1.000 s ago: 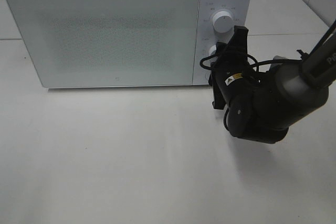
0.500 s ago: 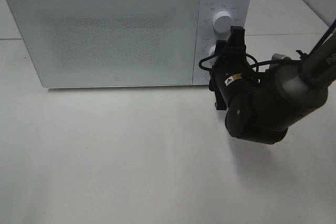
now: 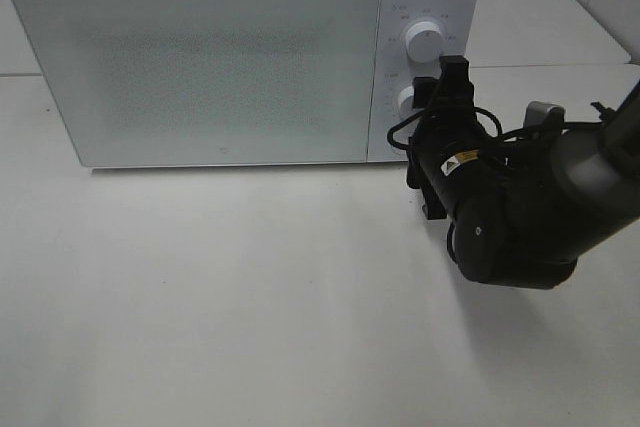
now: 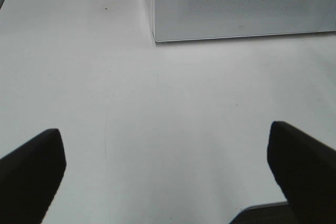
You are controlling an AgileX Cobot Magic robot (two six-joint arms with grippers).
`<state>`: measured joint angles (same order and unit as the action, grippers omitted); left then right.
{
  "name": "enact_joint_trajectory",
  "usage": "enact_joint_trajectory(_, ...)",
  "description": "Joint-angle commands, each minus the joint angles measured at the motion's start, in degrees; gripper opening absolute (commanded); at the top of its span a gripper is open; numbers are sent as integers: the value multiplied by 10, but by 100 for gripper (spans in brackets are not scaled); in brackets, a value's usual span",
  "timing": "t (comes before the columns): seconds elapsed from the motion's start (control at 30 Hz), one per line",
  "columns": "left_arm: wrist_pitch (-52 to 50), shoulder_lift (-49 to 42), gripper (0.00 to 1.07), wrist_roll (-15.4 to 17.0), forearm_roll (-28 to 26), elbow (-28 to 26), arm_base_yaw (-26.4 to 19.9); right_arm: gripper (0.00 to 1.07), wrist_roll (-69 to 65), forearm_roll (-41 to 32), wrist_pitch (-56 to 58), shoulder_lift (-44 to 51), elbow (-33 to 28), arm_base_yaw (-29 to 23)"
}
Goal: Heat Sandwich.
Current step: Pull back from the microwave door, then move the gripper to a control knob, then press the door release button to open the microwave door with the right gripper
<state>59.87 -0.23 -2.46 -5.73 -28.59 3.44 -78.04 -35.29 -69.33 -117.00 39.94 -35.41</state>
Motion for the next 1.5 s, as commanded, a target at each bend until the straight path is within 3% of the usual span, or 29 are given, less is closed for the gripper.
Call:
enact_joint_trajectory(0.03, -5, -17, 103, 3, 1, 2, -1, 70, 11, 40, -21, 28, -23, -1)
enact_joint_trajectory(0.33, -5, -17, 103, 3, 1, 2, -1, 71, 34, 98, 48, 80, -76, -1)
enact_joint_trajectory(0.53, -5, -17, 103, 3, 1, 2, -1, 78, 97, 125, 69, 130, -116, -1)
enact_joint_trajectory(0.9, -5, -17, 103, 3, 1, 2, -1, 75, 202, 167, 182, 205, -125, -1)
enact_joint_trajectory(1.2, -5, -17, 103, 3, 1, 2, -1, 75, 356, 183, 418, 285, -115, -1)
enact_joint_trajectory(1.3, -5, -17, 103, 3, 1, 2, -1, 75, 469, 183, 537, 320, -91, 0)
enact_joint_trajectory(1.5, -5, -17, 103, 3, 1, 2, -1, 75, 620, 201, 671, 363, -40, 0)
